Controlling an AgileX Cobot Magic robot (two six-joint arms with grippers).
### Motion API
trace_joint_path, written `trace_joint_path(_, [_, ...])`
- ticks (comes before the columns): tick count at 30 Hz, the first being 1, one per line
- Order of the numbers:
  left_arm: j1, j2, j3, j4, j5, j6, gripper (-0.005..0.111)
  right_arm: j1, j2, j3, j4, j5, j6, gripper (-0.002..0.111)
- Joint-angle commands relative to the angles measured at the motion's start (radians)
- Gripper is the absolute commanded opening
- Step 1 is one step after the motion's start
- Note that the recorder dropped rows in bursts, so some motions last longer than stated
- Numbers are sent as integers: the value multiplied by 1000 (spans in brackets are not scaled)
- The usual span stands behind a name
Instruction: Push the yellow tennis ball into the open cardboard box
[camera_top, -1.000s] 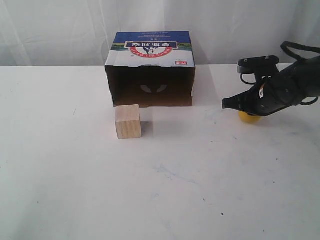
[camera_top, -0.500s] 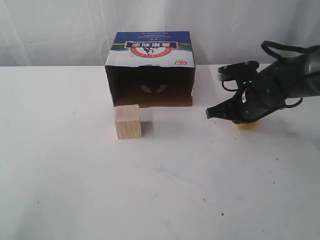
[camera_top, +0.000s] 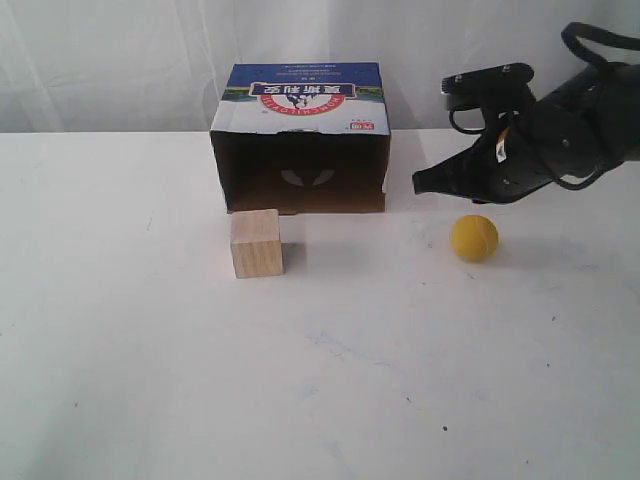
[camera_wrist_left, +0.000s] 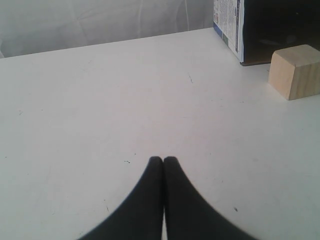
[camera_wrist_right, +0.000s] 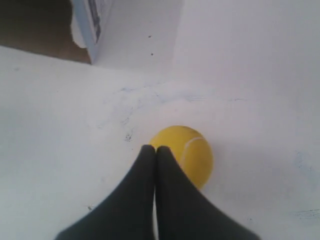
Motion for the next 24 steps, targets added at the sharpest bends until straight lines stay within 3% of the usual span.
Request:
trace_joint_path(1, [-7,-4,4,4,-6,2,0,-40,43,2,-5,-44,-9,0])
trace_joint_path(10, [-7,-4,4,4,-6,2,0,-42,96,2,46,-51,-13,0])
trace_joint_path(18, [-7,-4,4,4,-6,2,0,-29,96,2,279,-20,-226,0])
trace_joint_path(24, [-7,-4,4,4,-6,2,0,26,70,2,333,-36,-291,0])
